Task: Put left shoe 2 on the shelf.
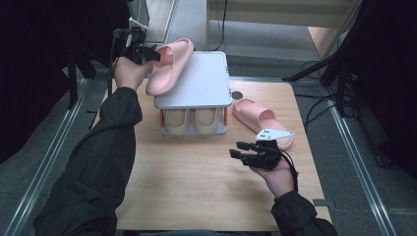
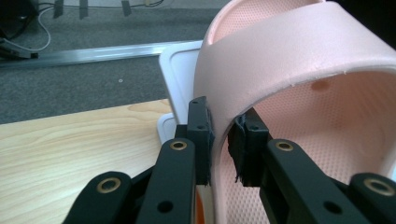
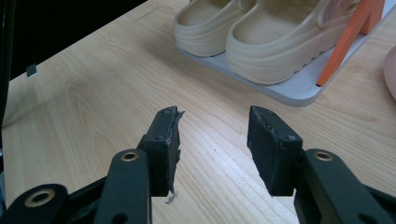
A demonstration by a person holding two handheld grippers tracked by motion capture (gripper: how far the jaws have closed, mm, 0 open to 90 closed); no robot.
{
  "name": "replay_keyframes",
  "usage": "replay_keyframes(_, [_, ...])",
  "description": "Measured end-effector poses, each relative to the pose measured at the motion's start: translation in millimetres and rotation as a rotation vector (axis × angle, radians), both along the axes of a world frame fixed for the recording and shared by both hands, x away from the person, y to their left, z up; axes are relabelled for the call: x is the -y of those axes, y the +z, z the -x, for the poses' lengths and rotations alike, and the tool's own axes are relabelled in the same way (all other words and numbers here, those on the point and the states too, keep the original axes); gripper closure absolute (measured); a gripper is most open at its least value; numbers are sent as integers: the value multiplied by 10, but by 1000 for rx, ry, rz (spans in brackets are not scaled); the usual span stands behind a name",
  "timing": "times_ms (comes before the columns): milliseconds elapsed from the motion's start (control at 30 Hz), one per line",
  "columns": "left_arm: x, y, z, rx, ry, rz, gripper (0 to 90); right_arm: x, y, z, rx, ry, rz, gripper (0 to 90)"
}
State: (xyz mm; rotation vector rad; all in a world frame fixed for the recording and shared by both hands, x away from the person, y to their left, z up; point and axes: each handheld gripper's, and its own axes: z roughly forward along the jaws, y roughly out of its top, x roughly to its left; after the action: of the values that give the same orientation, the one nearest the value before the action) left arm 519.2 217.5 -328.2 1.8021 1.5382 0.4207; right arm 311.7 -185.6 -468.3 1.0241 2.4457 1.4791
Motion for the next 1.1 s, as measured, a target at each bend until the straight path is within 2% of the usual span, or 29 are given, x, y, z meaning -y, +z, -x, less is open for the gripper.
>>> replay_keyframes(267, [51, -34, 10, -16, -46, 45, 672, 0, -1, 2, 0, 1, 2, 547])
replay_keyframes(433, [73, -31, 31, -22, -62, 47, 650, -7, -2, 2, 1, 2, 3, 547])
replay_keyframes(633, [54, -45, 57, -22, -70, 74, 635, -28, -10, -6, 0, 5, 6, 547])
replay_keyframes(1100, [87, -30, 130, -21, -104, 62, 635, -37, -10, -6, -1, 5, 10, 547])
